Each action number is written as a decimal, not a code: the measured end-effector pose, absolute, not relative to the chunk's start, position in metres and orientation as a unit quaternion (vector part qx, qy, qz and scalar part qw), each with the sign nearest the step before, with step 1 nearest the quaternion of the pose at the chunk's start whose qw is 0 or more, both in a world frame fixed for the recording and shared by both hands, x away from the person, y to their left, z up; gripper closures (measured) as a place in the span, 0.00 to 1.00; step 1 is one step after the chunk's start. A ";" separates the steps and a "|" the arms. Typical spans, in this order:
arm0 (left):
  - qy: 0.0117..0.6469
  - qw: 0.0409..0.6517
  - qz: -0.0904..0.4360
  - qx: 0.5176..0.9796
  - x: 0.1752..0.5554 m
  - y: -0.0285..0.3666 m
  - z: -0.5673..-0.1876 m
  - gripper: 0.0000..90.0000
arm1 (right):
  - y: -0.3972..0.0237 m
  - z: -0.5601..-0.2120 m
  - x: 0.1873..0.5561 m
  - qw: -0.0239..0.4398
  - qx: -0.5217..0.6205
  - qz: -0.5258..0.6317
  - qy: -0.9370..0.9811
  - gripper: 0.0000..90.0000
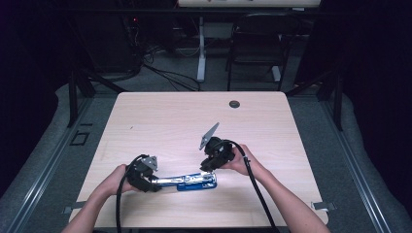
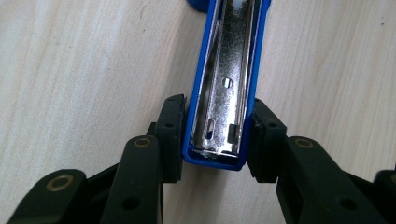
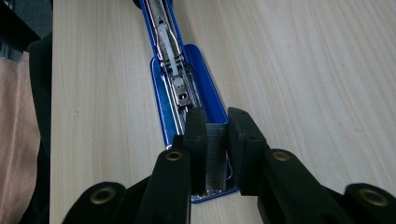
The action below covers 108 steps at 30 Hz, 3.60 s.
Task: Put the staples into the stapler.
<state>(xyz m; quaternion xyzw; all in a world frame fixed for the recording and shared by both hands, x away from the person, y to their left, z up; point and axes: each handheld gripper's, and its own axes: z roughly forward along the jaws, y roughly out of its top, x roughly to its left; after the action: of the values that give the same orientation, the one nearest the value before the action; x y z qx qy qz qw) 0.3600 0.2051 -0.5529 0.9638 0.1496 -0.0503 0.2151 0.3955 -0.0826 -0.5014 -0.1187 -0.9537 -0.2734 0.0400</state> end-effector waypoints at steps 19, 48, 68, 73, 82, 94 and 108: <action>0.148 0.215 -0.048 0.964 0.361 0.205 -0.553 0.70 | -0.080 -0.513 0.392 0.036 -0.088 -0.265 -0.960 0.87; 0.149 0.216 -0.047 0.964 0.361 0.205 -0.552 0.70 | -0.080 -0.516 0.387 0.021 -0.053 -0.280 -0.958 0.87; 0.152 0.215 -0.053 0.963 0.361 0.205 -0.553 0.70 | -0.079 -0.519 0.387 0.022 -0.046 -0.287 -0.956 0.87; 0.152 0.213 -0.052 0.964 0.361 0.205 -0.553 0.70 | -0.080 -0.518 0.387 0.022 -0.043 -0.290 -0.956 0.87; 0.152 0.213 -0.052 0.964 0.361 0.205 -0.553 0.70 | -0.081 -0.519 0.388 0.026 -0.045 -0.290 -0.956 0.87; 0.153 0.213 -0.053 0.964 0.361 0.205 -0.553 0.70 | -0.081 -0.520 0.385 0.025 -0.037 -0.299 -0.953 0.87; 0.152 0.212 -0.054 0.964 0.361 0.205 -0.553 0.70 | -0.083 -0.522 0.385 0.022 -0.029 -0.298 -0.954 0.87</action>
<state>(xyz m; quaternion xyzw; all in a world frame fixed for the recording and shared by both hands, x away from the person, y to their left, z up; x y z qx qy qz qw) 0.3615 0.2046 -0.5531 0.9639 0.1521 -0.0535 0.2119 0.3854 -0.0827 -0.5219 -0.0286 -0.9540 -0.2975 0.0224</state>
